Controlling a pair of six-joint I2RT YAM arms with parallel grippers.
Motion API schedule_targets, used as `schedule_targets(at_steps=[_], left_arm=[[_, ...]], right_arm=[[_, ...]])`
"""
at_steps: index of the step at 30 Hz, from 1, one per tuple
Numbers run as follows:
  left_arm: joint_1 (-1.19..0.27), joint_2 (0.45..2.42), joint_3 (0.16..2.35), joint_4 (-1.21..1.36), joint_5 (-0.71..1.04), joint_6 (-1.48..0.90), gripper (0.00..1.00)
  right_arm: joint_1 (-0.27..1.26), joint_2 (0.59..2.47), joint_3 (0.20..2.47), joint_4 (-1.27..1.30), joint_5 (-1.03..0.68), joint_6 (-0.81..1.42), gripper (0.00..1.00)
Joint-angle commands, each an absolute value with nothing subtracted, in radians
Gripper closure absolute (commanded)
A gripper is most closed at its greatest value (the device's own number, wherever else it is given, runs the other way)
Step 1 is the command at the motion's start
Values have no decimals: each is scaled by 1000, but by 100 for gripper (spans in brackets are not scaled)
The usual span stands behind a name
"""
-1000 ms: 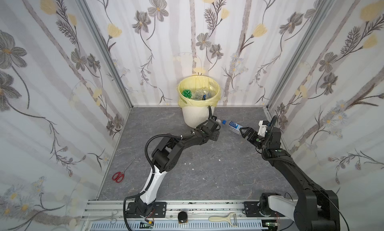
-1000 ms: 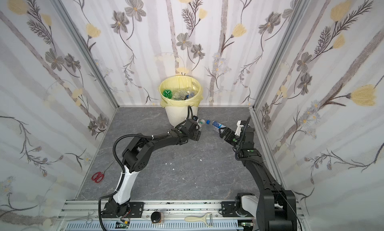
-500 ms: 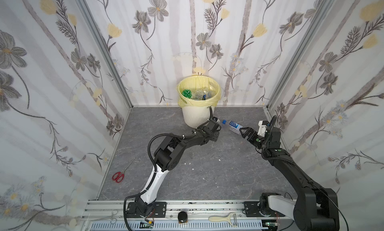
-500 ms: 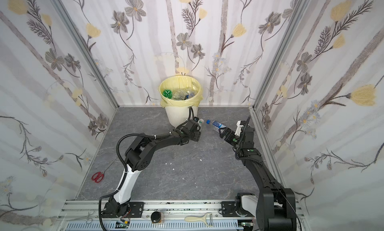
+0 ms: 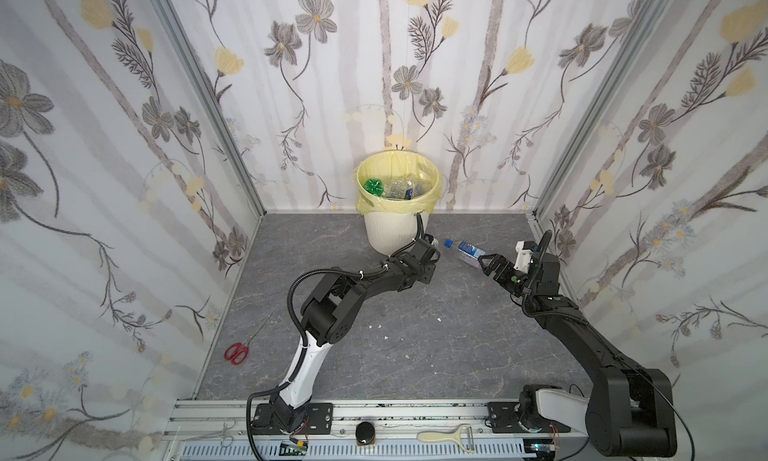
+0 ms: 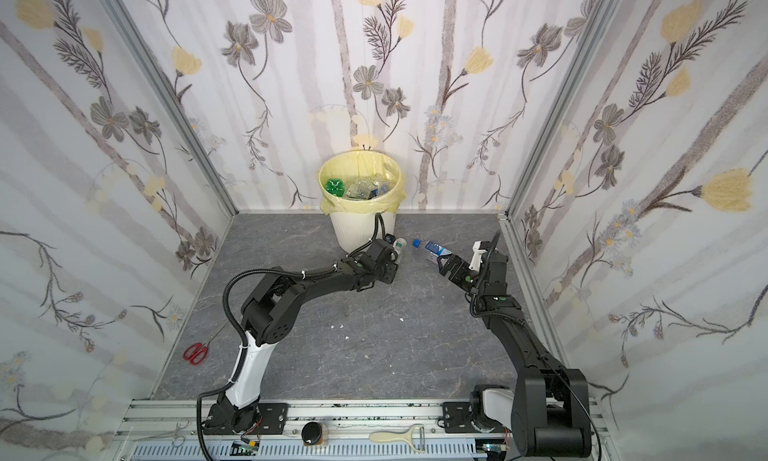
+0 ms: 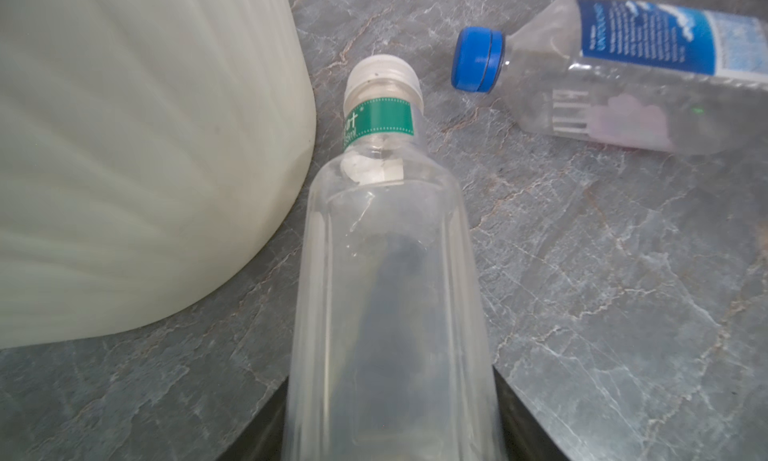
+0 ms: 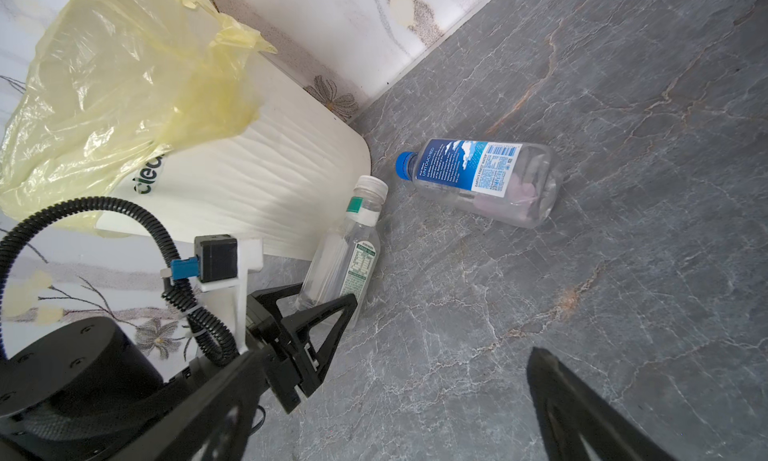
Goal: Throw the plastic bottles in the bin
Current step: 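Lower the left gripper and close it on the small clear white-cap bottle, then lift the clear bottle with the left gripper while the right gripper grasps its cap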
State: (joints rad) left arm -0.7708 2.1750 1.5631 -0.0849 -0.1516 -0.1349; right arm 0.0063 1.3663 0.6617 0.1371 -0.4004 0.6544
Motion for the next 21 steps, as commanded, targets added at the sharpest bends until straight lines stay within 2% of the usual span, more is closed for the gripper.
schedule_targets(at_steps=[1, 21], left_arm=[[-770, 2134, 1540, -74, -117, -148, 40], [-783, 1910, 1499, -56, -1, -209, 41]], right_arm=[[6, 1370, 654, 194, -430, 678, 0], [61, 1341, 596, 350, -541, 874, 0]])
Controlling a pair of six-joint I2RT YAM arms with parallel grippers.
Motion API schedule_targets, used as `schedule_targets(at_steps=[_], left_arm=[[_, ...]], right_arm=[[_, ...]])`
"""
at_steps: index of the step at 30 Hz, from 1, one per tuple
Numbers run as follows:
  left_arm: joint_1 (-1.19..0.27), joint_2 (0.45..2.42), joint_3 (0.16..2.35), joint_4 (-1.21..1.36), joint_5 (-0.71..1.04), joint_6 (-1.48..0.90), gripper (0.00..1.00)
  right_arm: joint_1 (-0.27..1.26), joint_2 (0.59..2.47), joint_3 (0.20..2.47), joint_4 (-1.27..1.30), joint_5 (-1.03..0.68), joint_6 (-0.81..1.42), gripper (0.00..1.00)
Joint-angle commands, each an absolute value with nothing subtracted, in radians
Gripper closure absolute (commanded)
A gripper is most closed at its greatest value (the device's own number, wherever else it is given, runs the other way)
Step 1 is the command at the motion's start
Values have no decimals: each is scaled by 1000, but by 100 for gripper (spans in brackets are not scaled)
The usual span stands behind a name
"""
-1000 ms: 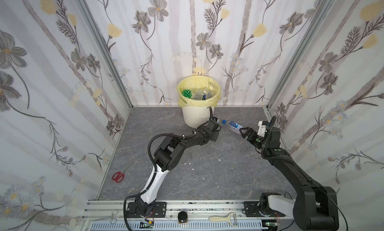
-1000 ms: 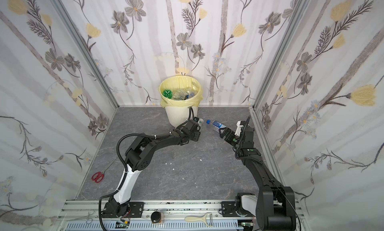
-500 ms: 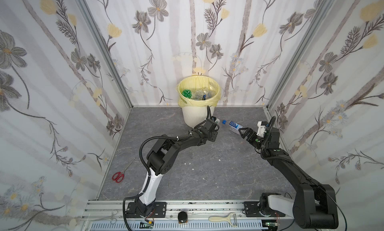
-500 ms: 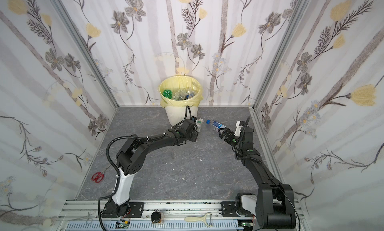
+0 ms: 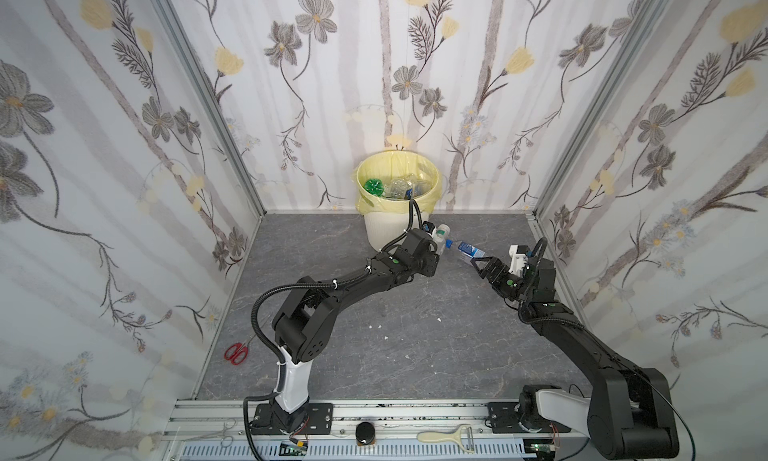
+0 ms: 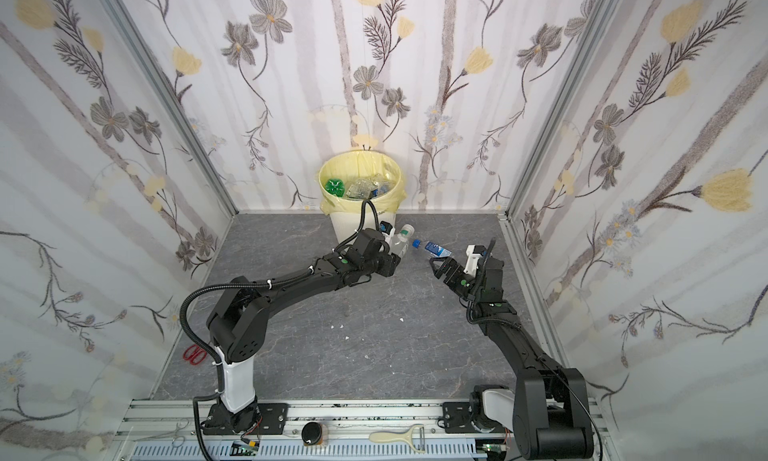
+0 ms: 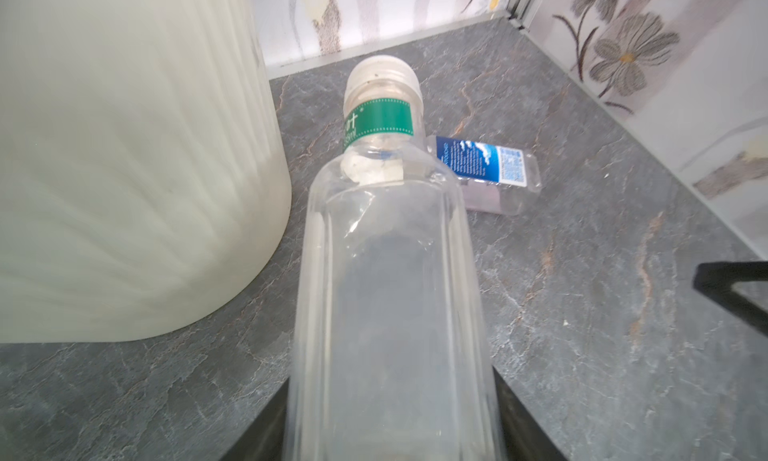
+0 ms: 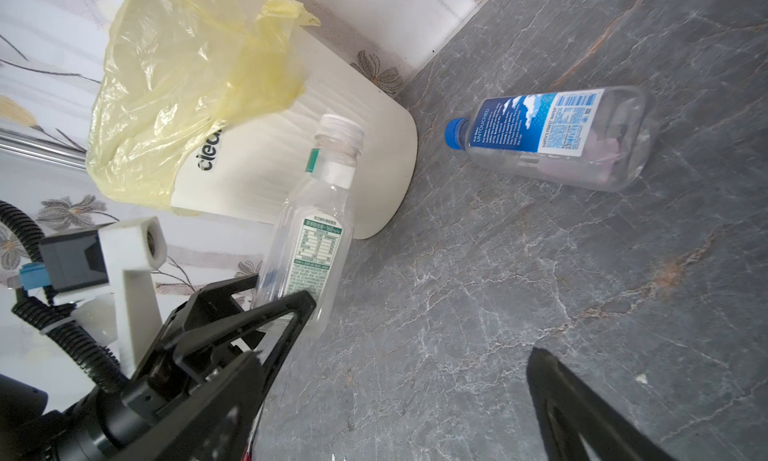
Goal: Throw the plastic bottles in the bin
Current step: 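Lift the clear bottle with the left gripper while the right gripper grasps its cap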
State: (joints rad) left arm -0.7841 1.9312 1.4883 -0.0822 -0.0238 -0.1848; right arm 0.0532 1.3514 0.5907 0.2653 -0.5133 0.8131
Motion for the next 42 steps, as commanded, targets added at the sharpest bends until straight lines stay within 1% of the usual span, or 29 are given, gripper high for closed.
schedule_targets(at_steps=[1, 9, 12, 19, 24, 32, 36, 39, 42], left_arm=[[-784, 1903, 1503, -54, 7, -216, 41], [-796, 1855, 1511, -41, 46, -244, 41], [-810, 1838, 1509, -38, 51, -252, 42], [-838, 1781, 1488, -34, 35, -249, 42], [-845, 1756, 1462, -31, 28, -249, 42], [-845, 1746, 1460, -26, 18, -238, 41], [-845, 1737, 1461, -24, 15, -227, 40], [-846, 1725, 1455, -26, 4, -221, 34], [-843, 1701, 1443, -28, -23, -205, 22]], right_arm=[[64, 1336, 598, 358, -541, 888, 0], [98, 1342, 646, 432, -561, 1010, 1], [120, 1374, 692, 450, -560, 1036, 1], [173, 1476, 797, 517, -546, 1103, 6], [207, 1530, 834, 574, -551, 1150, 13], [261, 1588, 887, 562, -533, 1150, 29], [279, 1634, 917, 545, -522, 1140, 36], [285, 1660, 951, 542, -522, 1140, 43], [287, 1679, 1005, 525, -511, 1135, 46]])
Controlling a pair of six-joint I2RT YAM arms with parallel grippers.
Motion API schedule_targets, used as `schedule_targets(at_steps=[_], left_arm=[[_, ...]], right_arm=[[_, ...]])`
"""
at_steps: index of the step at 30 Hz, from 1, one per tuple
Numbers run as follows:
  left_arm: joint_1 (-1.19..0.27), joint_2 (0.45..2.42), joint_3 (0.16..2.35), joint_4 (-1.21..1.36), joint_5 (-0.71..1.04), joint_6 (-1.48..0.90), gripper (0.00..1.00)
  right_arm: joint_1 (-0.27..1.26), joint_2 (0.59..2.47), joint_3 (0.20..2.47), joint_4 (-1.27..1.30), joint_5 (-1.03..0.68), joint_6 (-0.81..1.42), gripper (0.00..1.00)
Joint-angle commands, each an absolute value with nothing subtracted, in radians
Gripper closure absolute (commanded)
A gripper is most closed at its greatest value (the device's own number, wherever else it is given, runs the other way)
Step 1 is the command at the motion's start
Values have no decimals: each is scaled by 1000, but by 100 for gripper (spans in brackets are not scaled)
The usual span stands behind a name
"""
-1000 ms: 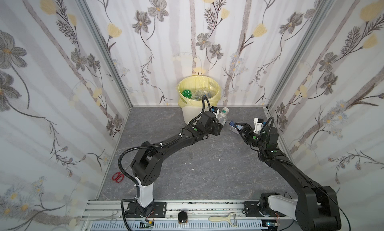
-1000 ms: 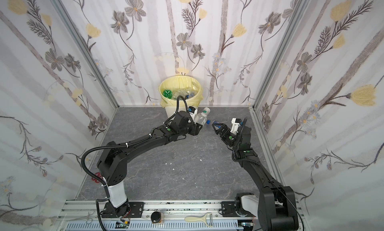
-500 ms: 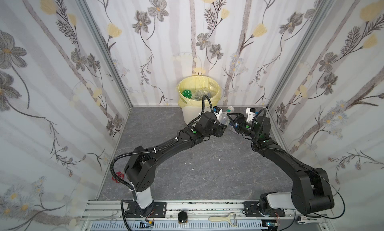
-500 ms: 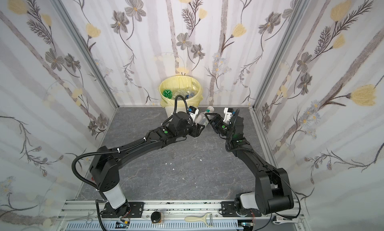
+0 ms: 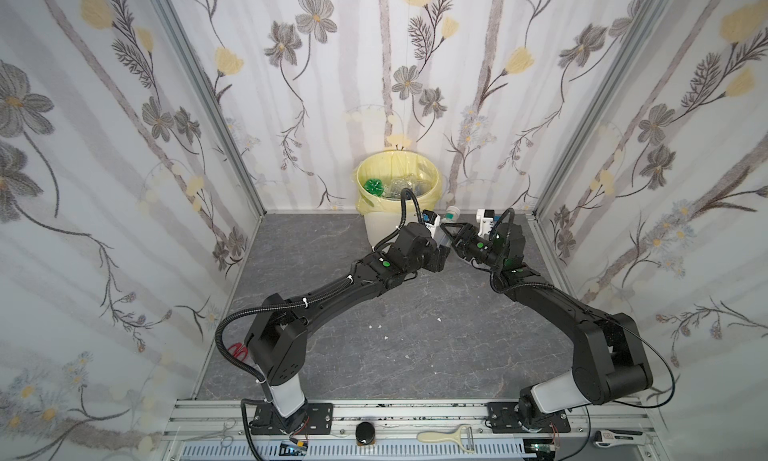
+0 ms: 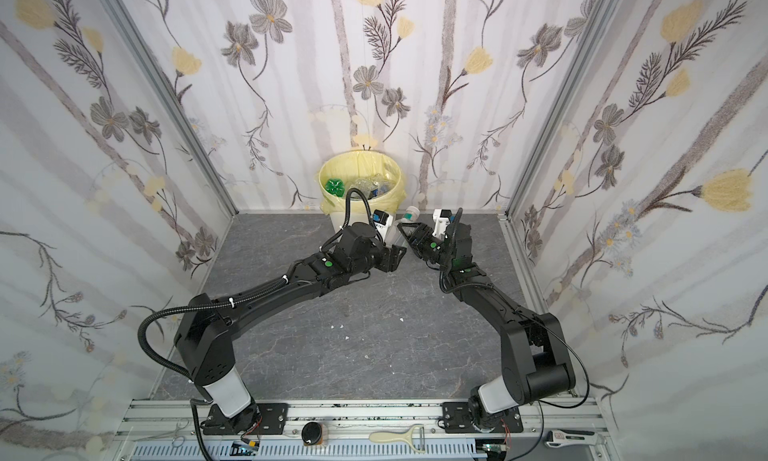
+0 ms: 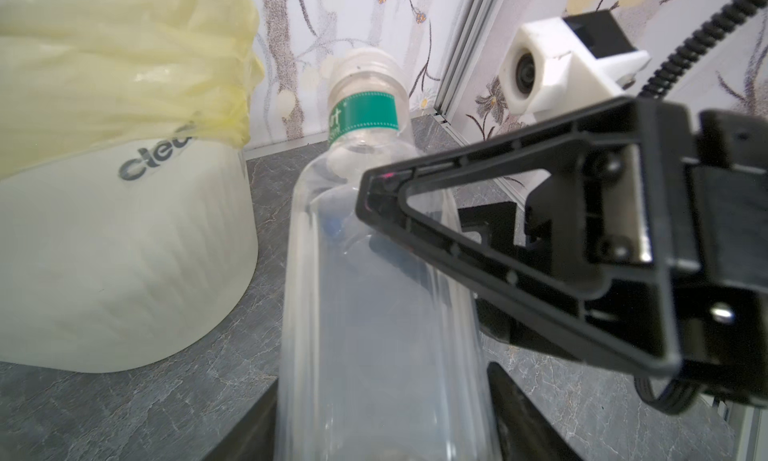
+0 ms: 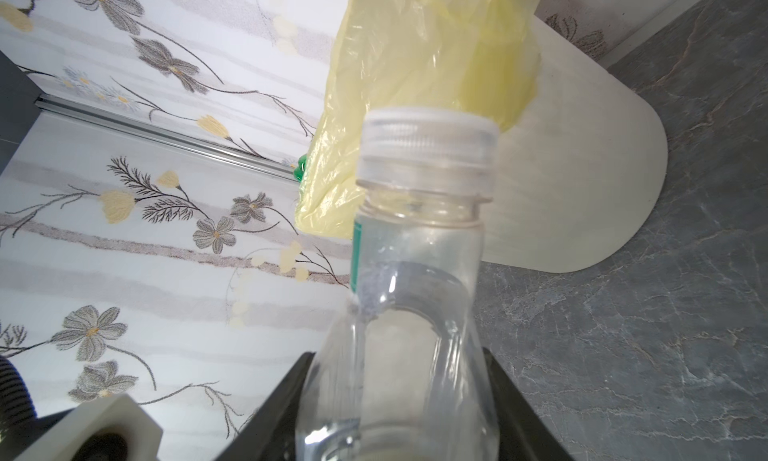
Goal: Throw the plastic bottles in the bin
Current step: 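Lift the clear bottle with the left gripper while the right gripper grasps its cap, then raise the clear bottle with the right gripper over the bin while the left gripper withdraws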
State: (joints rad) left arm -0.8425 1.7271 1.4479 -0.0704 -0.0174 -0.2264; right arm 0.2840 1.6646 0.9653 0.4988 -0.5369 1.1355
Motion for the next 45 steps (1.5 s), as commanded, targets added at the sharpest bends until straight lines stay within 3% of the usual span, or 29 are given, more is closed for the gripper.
schedule_targets(at_steps=[1, 4, 14, 27, 35, 40, 43, 45], left_arm=[[-841, 1686, 1438, -29, -36, -198, 16], [-823, 1629, 1423, -31, -67, -189, 0], [-649, 1460, 1488, -32, -40, -229, 0], [-511, 1326, 1480, -30, -6, -255, 0], [-475, 1321, 1441, -29, 10, -262, 0], [-460, 1322, 1412, -31, 16, -271, 0], [-454, 1318, 1394, -31, 32, -281, 0], [-449, 1315, 1383, -30, 38, -286, 0]], right_arm=[[287, 1685, 1033, 508, -504, 1126, 47], [287, 1700, 1149, 428, -474, 1078, 48], [287, 1786, 1640, 134, -302, 858, 48], [224, 1702, 1803, 336, -97, 764, 45], [272, 1965, 2013, 295, -115, 835, 46], [338, 2319, 2344, 119, -245, 917, 33], [337, 2470, 2557, -25, -309, 958, 7], [337, 2442, 2549, -42, -296, 926, 0]])
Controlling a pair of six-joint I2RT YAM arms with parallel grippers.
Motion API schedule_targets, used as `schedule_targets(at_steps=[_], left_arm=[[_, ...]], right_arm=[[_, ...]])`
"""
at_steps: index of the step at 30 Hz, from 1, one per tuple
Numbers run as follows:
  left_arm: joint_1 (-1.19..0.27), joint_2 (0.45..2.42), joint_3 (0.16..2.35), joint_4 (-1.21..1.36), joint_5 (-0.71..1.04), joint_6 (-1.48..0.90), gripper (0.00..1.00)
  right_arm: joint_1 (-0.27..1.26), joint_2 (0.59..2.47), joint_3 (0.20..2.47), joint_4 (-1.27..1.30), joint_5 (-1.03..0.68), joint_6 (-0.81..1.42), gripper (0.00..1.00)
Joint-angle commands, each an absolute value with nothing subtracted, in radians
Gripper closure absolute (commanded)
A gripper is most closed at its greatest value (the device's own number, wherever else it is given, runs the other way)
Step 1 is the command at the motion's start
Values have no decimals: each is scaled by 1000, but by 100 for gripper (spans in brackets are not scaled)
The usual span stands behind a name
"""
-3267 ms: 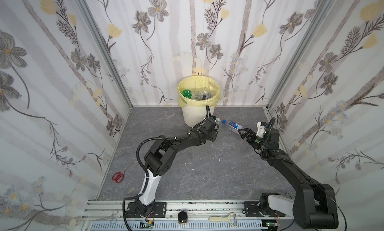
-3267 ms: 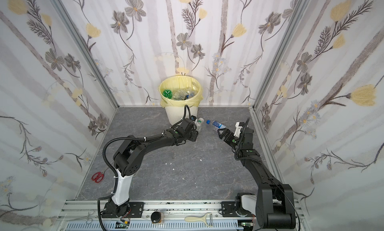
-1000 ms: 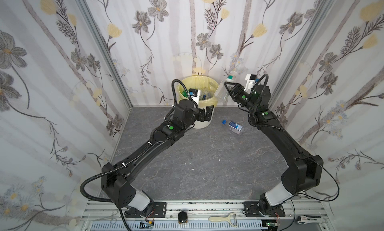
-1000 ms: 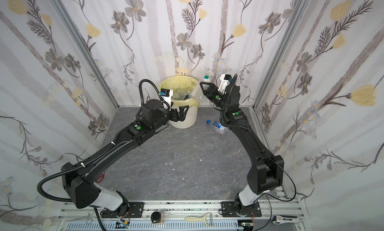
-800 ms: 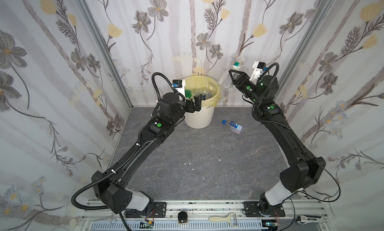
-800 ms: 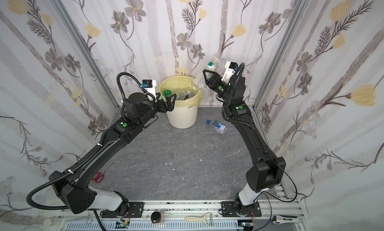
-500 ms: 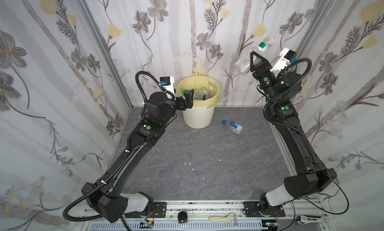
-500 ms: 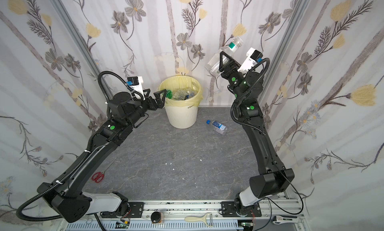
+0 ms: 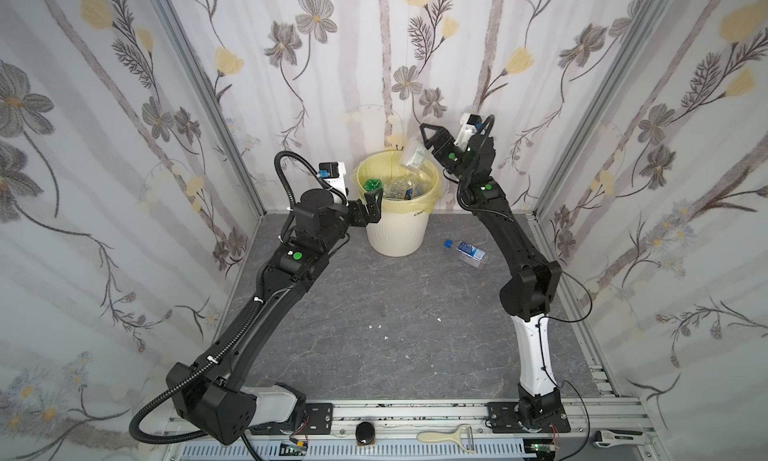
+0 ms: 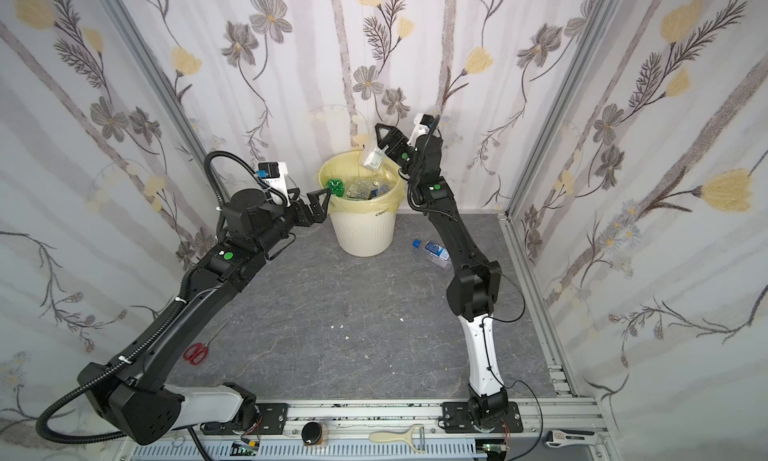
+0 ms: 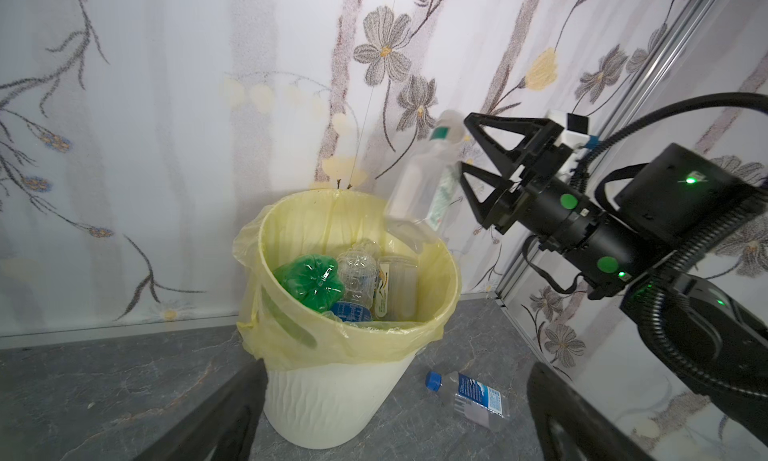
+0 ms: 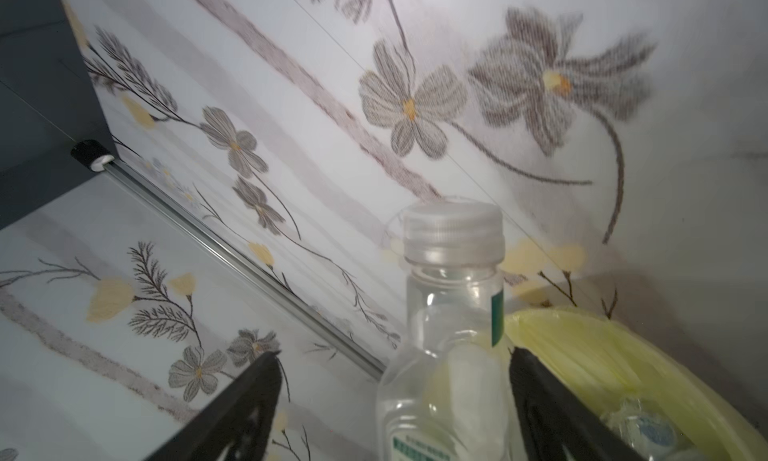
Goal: Throw the plastic bottles in the bin
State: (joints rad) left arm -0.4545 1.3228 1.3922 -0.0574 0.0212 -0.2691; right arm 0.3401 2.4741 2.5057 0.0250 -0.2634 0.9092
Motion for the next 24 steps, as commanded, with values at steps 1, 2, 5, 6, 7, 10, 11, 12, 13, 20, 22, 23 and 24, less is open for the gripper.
schedule_targets(at_steps=[1, 2, 5, 6, 7, 10, 11, 12, 13, 20, 22, 23, 24], left_arm=[[-447, 1312, 1378, -30, 39, -289, 0], [-447, 1314, 1375, -30, 44, -293, 0], [-446, 1323, 1375, -29, 57, -306, 0], [-446, 1328, 1378, -29, 61, -312, 0], [-446, 1331, 1380, -28, 63, -317, 0], [-446, 1340, 1388, -29, 70, -327, 0], [-448, 1341, 1390, -29, 71, -330, 0], [-447, 1341, 1389, -29, 70, -331, 0], [-448, 1339, 1389, -28, 66, -331, 0], [-448, 1338, 1382, -29, 76, -350, 0], [-448, 1347, 1377, -29, 91, -367, 0], [-448, 1354, 1373, -28, 98, -376, 0], [-449, 1360, 1369, -28, 106, -384, 0]], right_arm=[[338, 2420, 2544, -52, -282, 901, 0], [338, 2390, 2530, -61, -266, 873, 0], [331, 2284, 2434, -54, -235, 826, 0], [327, 2249, 2386, -41, -232, 815, 0], [322, 2221, 2349, -34, -231, 808, 0], [301, 2142, 2234, -25, -230, 783, 0], [292, 2115, 2192, -25, -231, 770, 0], [283, 2089, 2150, -23, -229, 756, 0], [275, 2065, 2110, -23, -229, 741, 0], [185, 1935, 1834, -142, -191, 583, 0], [160, 1917, 1759, -187, -163, 539, 0], [150, 1911, 1728, -202, -158, 522, 0], [140, 1906, 1689, -218, -144, 501, 0]])
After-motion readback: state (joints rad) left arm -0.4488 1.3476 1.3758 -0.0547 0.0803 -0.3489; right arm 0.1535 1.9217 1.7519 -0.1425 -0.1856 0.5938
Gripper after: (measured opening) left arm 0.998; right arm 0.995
